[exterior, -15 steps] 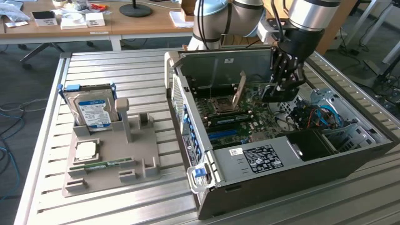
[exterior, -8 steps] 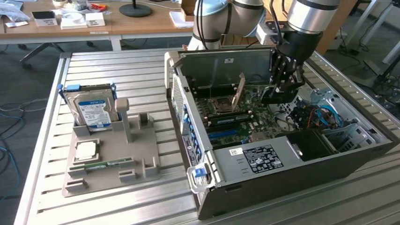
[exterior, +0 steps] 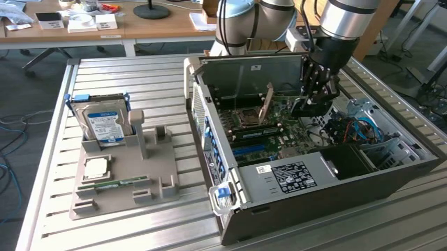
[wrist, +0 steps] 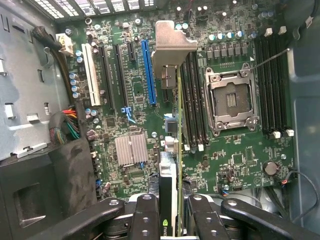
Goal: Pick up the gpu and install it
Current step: 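Insert the gpu into the slot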
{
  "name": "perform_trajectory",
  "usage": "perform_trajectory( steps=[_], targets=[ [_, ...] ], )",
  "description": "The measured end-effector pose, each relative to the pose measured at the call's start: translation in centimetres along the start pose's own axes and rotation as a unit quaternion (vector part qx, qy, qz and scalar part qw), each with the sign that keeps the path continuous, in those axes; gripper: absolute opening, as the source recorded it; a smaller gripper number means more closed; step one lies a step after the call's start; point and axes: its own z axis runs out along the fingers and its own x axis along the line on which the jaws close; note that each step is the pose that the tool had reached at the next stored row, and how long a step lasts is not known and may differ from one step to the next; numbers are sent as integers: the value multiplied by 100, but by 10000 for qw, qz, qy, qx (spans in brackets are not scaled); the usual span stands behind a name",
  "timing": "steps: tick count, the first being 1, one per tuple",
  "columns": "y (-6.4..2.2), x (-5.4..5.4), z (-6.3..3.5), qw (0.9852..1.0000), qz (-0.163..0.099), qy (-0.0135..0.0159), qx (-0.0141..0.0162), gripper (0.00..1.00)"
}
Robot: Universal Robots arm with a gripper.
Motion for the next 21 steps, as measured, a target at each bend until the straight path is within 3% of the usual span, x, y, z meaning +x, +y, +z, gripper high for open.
perform_trajectory(
  steps=[21],
  targets=[
    [85, 11, 30, 10000, 1, 0, 0, 27]
  ],
)
